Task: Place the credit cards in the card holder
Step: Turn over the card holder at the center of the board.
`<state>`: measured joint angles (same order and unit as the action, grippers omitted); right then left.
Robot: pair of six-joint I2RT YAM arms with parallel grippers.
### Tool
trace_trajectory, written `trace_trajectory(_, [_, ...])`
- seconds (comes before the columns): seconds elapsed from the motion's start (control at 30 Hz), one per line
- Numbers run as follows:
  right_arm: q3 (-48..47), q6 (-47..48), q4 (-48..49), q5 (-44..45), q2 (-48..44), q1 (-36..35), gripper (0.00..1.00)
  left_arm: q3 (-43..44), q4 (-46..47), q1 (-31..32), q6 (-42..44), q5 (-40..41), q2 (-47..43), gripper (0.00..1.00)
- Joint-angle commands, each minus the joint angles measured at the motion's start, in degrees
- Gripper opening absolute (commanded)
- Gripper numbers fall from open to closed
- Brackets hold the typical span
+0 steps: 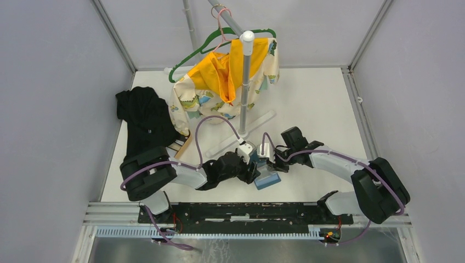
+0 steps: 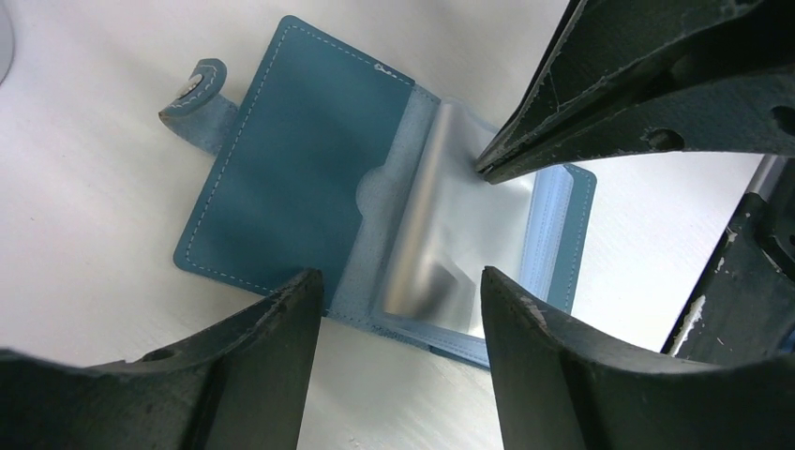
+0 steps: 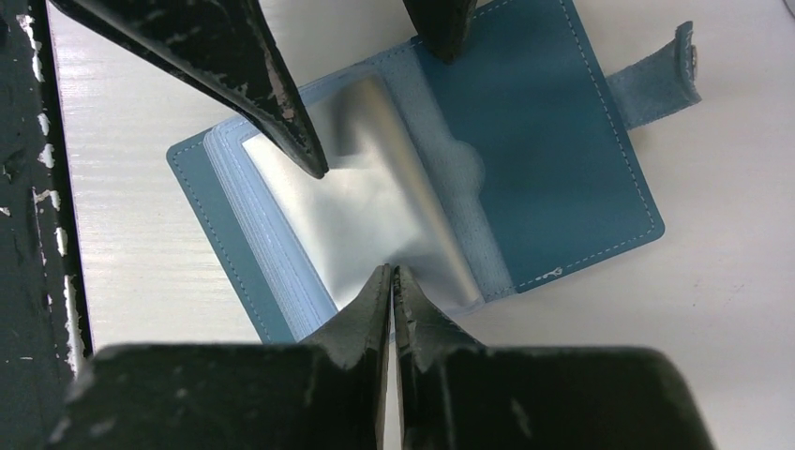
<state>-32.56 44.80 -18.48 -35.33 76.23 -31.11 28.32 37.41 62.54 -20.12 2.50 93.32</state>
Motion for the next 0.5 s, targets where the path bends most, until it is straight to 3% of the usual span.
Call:
trace_trajectory(0.0, [-2.49, -1.36, 0.92, -0.44, 1.03, -0.17, 0.09, 2.43, -0.72, 1.95, 1.56, 1.06, 1.59, 0.68])
trace_trajectory(0.47, [-2.83, -1.03, 0.1, -1.93, 1.3, -0.01, 0.1, 2.19, -1.64, 3.77, 3.67, -1.01, -2.26, 0.72])
